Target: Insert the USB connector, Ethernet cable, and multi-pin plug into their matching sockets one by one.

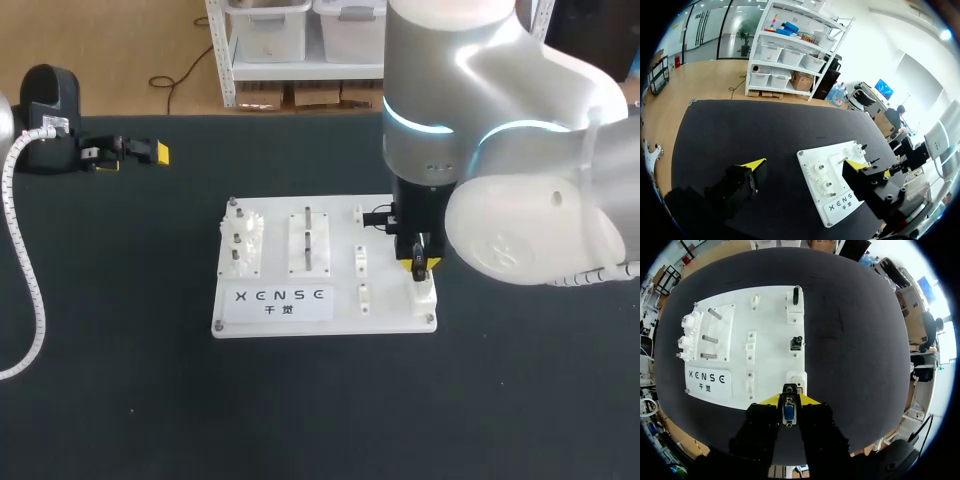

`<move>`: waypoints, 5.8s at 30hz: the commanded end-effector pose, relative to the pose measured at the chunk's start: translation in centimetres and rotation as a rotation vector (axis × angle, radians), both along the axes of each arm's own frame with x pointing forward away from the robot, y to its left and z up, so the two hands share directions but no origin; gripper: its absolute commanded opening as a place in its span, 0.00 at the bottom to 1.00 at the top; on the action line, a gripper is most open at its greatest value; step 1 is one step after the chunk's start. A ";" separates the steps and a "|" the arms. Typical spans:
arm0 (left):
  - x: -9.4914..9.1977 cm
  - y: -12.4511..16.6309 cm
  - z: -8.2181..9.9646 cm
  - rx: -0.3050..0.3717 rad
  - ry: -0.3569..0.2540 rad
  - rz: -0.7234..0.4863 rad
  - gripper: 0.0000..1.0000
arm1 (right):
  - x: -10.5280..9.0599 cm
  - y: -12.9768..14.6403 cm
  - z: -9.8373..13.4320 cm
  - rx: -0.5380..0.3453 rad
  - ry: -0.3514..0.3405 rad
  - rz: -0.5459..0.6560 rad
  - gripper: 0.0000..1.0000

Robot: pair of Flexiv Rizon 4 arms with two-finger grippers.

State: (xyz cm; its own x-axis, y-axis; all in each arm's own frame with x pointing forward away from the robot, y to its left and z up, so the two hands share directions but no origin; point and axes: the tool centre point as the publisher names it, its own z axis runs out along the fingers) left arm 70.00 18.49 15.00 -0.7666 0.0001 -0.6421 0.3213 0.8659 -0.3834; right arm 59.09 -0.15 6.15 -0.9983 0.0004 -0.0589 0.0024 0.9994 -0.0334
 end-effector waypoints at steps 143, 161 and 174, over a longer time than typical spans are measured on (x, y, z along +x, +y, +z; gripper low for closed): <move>0.0 0.0 0.0 0.000 0.000 0.000 1.00 | 0.4 -0.2 -0.3 -0.005 -0.021 -0.002 0.00; 0.0 0.0 0.0 0.000 0.000 0.000 1.00 | 0.3 -0.7 1.0 0.005 -0.054 0.003 0.00; 0.0 0.0 0.0 0.000 0.000 0.000 1.00 | 0.4 -0.6 1.4 0.027 -0.063 0.042 0.00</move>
State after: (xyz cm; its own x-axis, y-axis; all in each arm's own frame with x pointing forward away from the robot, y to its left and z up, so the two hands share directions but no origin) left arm 70.00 18.50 15.00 -0.7666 0.0001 -0.6421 0.3213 0.8659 -0.3834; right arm 59.57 -0.67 7.59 -0.9920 -0.0386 -0.1201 -0.0376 0.9992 -0.0107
